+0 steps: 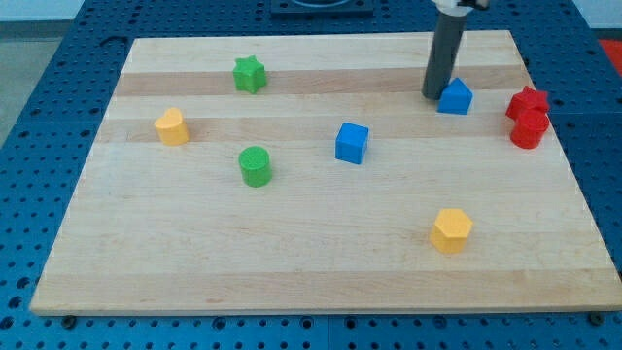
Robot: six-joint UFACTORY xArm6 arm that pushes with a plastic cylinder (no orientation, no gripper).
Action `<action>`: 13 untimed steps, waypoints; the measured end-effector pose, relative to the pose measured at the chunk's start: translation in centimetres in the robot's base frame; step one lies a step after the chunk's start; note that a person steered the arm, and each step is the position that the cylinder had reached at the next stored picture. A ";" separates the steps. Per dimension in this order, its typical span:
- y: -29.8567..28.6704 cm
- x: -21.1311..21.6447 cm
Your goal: Move blue triangle closer to the red star
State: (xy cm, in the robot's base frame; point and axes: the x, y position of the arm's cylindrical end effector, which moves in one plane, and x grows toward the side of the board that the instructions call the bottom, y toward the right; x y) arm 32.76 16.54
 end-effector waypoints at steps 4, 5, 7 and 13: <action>-0.5 6.8; 2.3 8.1; 2.4 6.3; 1.3 4.0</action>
State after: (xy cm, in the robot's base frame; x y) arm 36.76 17.84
